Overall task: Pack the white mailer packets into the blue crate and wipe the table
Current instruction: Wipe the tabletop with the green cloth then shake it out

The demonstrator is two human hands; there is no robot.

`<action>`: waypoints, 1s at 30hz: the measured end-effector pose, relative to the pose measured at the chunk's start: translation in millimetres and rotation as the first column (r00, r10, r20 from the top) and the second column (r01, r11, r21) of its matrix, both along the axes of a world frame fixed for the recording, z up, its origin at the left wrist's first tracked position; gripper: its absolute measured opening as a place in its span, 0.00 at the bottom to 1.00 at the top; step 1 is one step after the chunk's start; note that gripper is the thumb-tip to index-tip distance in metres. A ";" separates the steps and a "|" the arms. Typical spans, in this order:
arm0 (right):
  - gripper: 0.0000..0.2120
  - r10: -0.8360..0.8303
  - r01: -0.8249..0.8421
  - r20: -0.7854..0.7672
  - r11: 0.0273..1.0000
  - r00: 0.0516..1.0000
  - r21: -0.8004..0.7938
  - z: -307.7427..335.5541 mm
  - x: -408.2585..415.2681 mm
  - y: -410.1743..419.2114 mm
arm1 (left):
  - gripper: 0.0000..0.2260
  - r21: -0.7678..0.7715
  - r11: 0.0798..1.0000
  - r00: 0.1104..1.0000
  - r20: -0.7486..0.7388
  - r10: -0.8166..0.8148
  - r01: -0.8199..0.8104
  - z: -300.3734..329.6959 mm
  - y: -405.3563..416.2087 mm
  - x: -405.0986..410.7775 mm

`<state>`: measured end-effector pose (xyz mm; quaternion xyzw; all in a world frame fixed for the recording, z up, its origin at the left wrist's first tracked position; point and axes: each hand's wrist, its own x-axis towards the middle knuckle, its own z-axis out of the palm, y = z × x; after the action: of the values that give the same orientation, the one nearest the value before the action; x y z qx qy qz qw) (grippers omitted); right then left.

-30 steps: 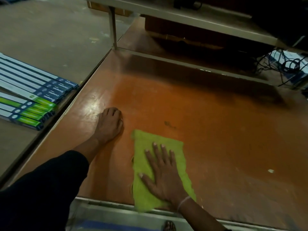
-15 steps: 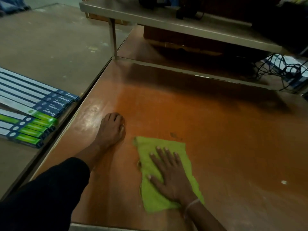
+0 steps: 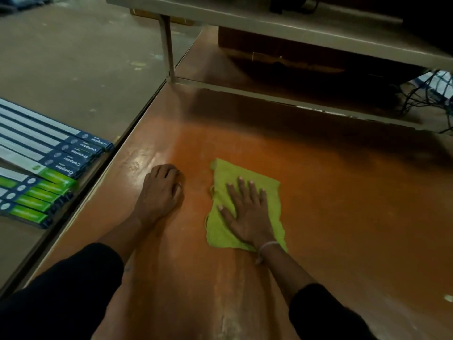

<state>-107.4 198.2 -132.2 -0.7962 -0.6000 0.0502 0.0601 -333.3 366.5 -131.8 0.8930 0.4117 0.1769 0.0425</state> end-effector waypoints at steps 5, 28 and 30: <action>0.37 -0.038 0.038 0.020 0.999 0.999 0.004 -0.5 39.4 44.4 | 0.17 -0.012 1.000 1.000 -0.011 0.012 -0.013 0.8 -1.8 1.4; 0.39 0.050 -0.049 0.018 0.999 0.999 -0.016 -8.0 45.5 258.1 | 0.17 0.004 0.999 0.999 -0.002 0.032 -0.032 -10.2 7.5 2.9; 0.37 0.240 -0.240 0.041 0.971 0.970 0.005 -8.2 30.7 264.6 | 0.17 -0.001 0.999 0.999 -0.005 0.045 -0.045 -10.5 8.0 2.4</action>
<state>-76.7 462.8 -140.5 -0.7183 -0.6932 0.0383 0.0456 -330.9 374.5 -142.3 0.8840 0.4317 0.1754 0.0379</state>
